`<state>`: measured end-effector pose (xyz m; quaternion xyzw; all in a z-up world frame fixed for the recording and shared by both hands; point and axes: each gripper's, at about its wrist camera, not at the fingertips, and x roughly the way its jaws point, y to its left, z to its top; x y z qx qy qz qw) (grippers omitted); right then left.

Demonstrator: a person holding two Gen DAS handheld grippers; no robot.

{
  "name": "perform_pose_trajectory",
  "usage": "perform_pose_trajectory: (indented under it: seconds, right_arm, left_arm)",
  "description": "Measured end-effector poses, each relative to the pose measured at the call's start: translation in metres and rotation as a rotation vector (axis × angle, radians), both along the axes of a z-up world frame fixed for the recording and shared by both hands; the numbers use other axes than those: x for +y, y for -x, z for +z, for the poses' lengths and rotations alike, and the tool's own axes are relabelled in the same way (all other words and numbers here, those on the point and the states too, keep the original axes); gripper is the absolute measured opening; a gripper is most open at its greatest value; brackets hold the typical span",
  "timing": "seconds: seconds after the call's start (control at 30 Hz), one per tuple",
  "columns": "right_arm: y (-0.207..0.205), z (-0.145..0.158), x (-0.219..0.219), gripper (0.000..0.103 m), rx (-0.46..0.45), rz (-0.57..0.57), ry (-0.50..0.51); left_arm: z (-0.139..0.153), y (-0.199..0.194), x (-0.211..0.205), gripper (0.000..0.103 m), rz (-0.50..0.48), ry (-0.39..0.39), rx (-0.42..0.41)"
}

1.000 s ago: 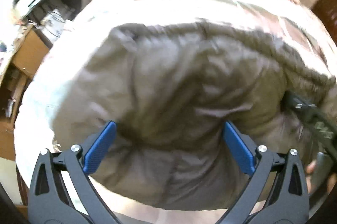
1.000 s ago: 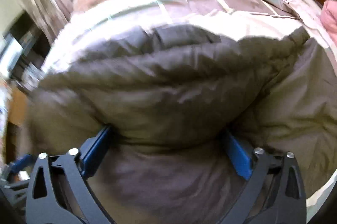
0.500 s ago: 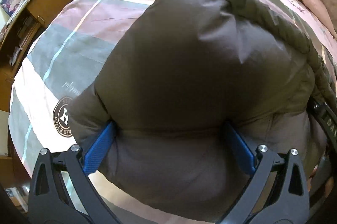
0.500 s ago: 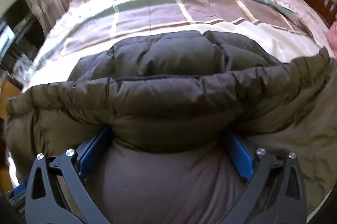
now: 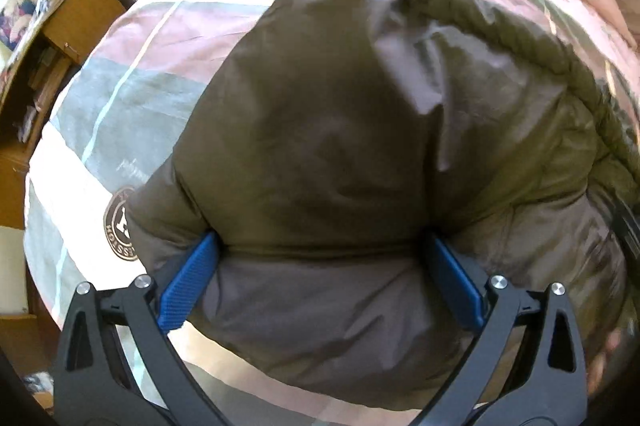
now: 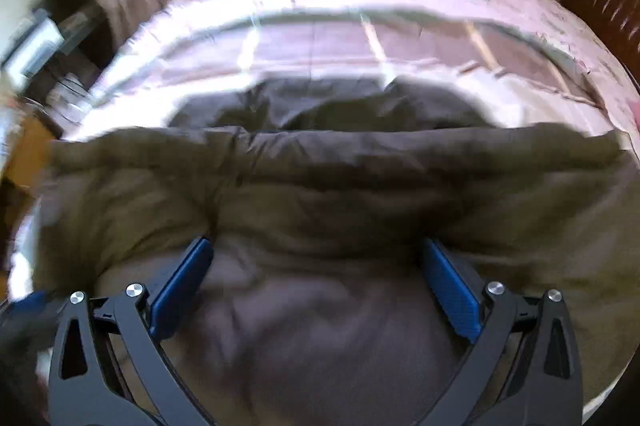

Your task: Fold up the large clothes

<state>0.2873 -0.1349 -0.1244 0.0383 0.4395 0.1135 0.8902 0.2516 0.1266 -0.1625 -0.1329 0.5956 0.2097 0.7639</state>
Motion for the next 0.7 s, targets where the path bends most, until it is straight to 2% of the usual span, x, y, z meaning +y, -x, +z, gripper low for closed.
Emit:
perform_pose_trajectory:
  seconds: [0.07,0.1,0.17,0.23,0.3,0.37,0.47,0.5,0.7]
  right_arm:
    - [0.023,0.013,-0.039,0.102,-0.047,-0.056,-0.02]
    - [0.027,0.013,-0.064,0.102,-0.033,-0.111,-0.03]
    - [0.026,0.002,-0.11,0.102,0.044,-0.226,-0.069]
    - [0.029,-0.016,-0.156,0.102,0.099,-0.368,-0.165]
    - [0.028,-0.038,-0.184,0.102,0.149,-0.408,-0.251]
    - [0.023,-0.051,-0.184,0.102,0.177,-0.391,-0.206]
    - [0.015,-0.061,-0.165,0.102,0.161,-0.377,-0.071]
    - [0.013,-0.064,-0.161,0.102,0.157,-0.383,-0.054]
    - [0.003,-0.069,-0.161,0.102,0.186,-0.392,-0.063]
  left_arm:
    - [0.001,0.002,0.001,0.101,0.013,0.003,-0.005]
    - [0.0,0.002,0.0,0.101,0.015,0.0,-0.002]
    - [-0.002,0.002,-0.002,0.101,0.02,-0.011,0.003]
    - [-0.002,0.001,-0.001,0.101,0.026,-0.014,0.004]
    - [-0.003,0.001,-0.003,0.101,0.028,-0.015,0.004]
    - [-0.005,-0.001,-0.006,0.101,0.015,-0.021,0.006]
    - [-0.008,-0.002,-0.006,0.101,0.013,-0.022,0.006]
    - [-0.008,-0.002,-0.005,0.101,0.017,-0.017,0.005]
    - [-0.002,-0.003,-0.005,0.101,0.01,-0.021,-0.004]
